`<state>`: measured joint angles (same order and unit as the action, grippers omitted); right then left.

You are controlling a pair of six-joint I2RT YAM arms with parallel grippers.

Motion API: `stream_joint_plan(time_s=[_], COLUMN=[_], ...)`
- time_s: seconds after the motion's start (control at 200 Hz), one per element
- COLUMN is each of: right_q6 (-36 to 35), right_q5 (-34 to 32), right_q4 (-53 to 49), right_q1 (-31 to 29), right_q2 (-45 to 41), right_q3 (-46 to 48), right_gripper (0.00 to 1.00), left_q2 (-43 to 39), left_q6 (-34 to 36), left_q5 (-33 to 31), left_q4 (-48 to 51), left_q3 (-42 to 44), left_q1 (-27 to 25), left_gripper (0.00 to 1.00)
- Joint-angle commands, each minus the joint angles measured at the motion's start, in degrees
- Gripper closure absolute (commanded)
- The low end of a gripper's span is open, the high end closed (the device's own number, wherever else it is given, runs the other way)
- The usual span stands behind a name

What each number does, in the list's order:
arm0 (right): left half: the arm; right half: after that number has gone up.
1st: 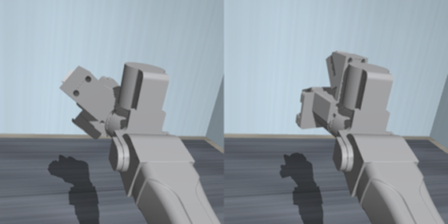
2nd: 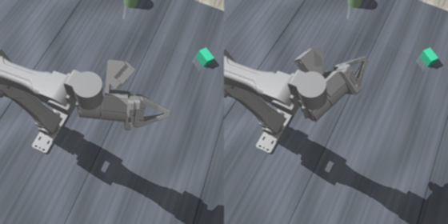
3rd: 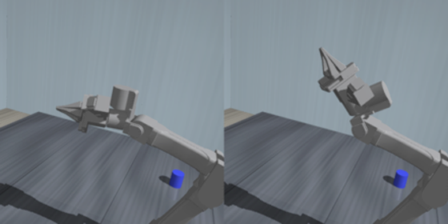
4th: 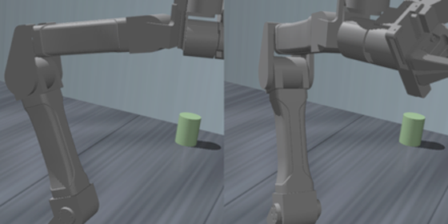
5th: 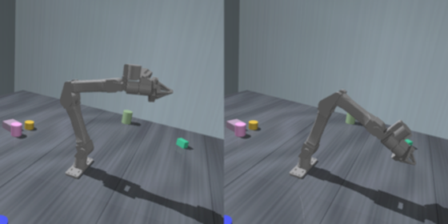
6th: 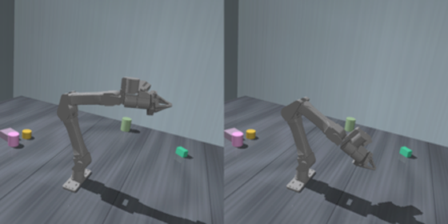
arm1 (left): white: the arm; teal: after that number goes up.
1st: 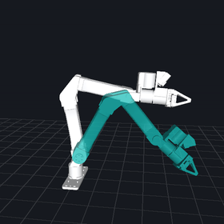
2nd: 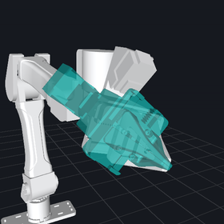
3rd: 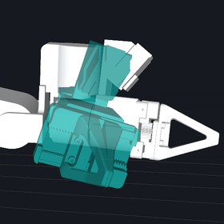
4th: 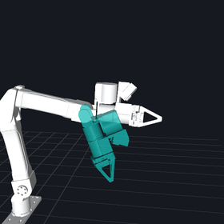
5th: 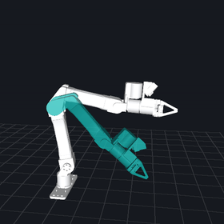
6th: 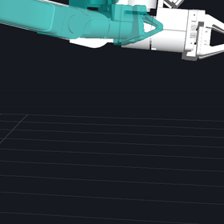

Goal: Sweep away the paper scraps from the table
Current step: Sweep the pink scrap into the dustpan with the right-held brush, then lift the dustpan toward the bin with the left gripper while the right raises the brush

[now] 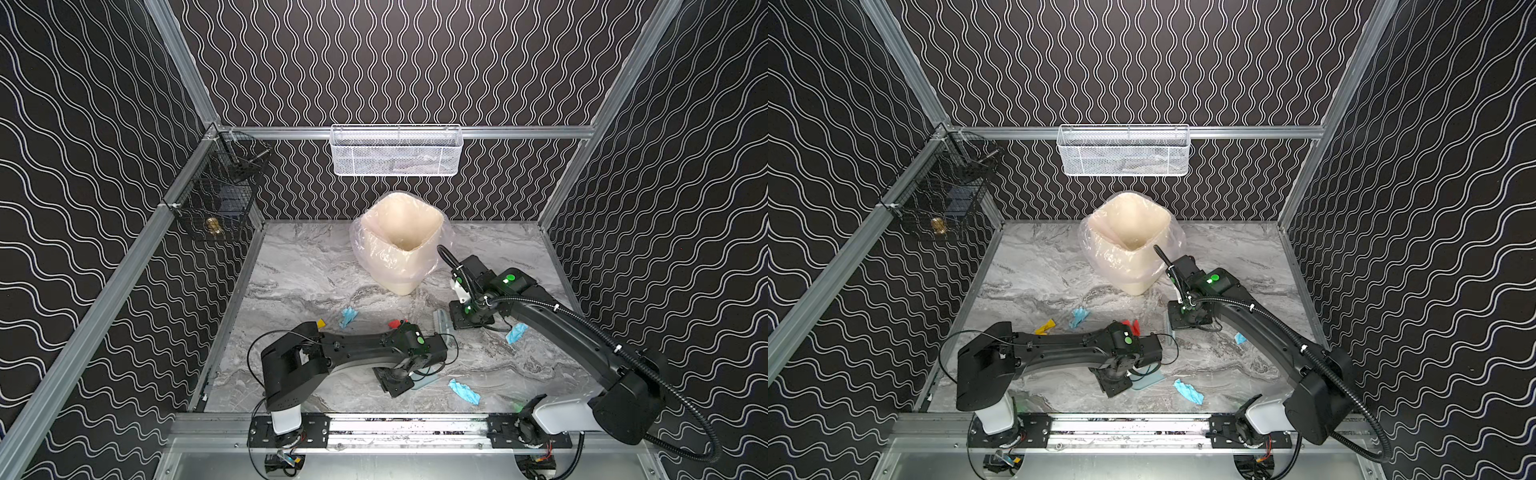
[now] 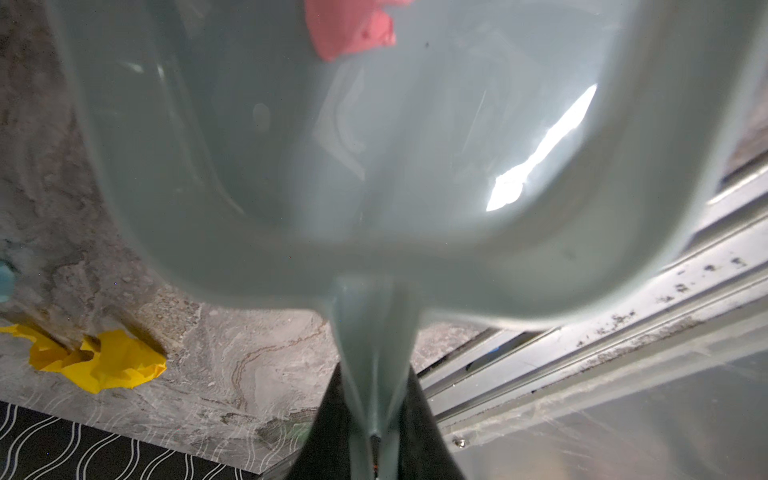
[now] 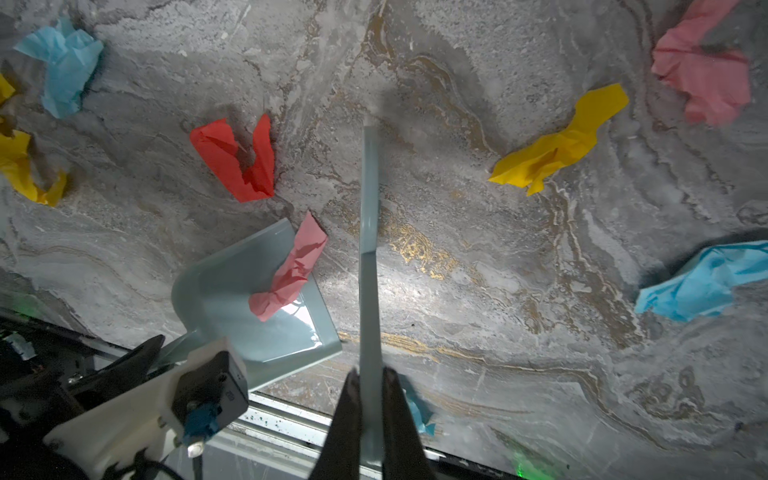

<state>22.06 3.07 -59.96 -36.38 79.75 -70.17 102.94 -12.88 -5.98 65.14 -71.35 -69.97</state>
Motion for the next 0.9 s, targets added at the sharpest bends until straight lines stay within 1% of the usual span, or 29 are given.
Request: stream_joint_plan(time_s=[0.0,0.245,0.345,0.466,0.561,0.616,0.821,0.846,0.861,0.896], right_q6=[1.79,3.45,3.6,2.62,1.11,-0.41,-5.01,-5.3,-5.48,-5.78], right_q5=[4.53,11.34,12.57,11.39,8.72,8.35,12.72,13.31,13.62,14.55], right_q4=[2.54,4.16,3.67,1.59,-0.88,-2.14,-3.01,-3.22,-3.35,-3.4], right_q1=[-0.6,-1.94,-1.94,-1.28,0.85,2.78,10.75,11.0,12.66,14.32], right_q2=[-1.48,-5.28,-6.08,-6.0,-6.27,-6.5,-8.2,-8.33,-8.42,-8.67], right_q3=[1.93,4.11,4.32,4.18,3.65,3.04,0.17,-0.39,-0.74,-1.39], right_gripper=[1.0,1.0,1.0,1.0,1.0,1.0,1.0,1.0,1.0,1.0], left_q2=[0.5,0.83,0.93,0.48,-0.12,-0.78,-4.66,-5.37,-5.77,-6.74], left_q6=[0.79,-0.72,-1.35,-2.6,-3.9,-4.63,-7.54,-7.87,-8.23,-9.07], left_q5=[-0.01,-0.75,-1.03,-1.97,-2.85,-3.72,-7.32,-7.53,-7.7,-8.07], left_q4=[0.16,-0.59,-0.73,-0.81,-0.85,-0.81,-0.73,-0.61,-0.46,0.04], left_q3=[-0.59,0.15,0.16,0.37,0.6,0.86,1.79,1.87,1.91,1.83], left_q1=[0.01,0.01,-0.07,-0.07,-0.07,-0.23,-0.51,-0.51,-0.51,-0.51], left_gripper=[1.0,1.0,1.0,1.0,1.0,1.0,1.0,1.0,1.0,1.0])
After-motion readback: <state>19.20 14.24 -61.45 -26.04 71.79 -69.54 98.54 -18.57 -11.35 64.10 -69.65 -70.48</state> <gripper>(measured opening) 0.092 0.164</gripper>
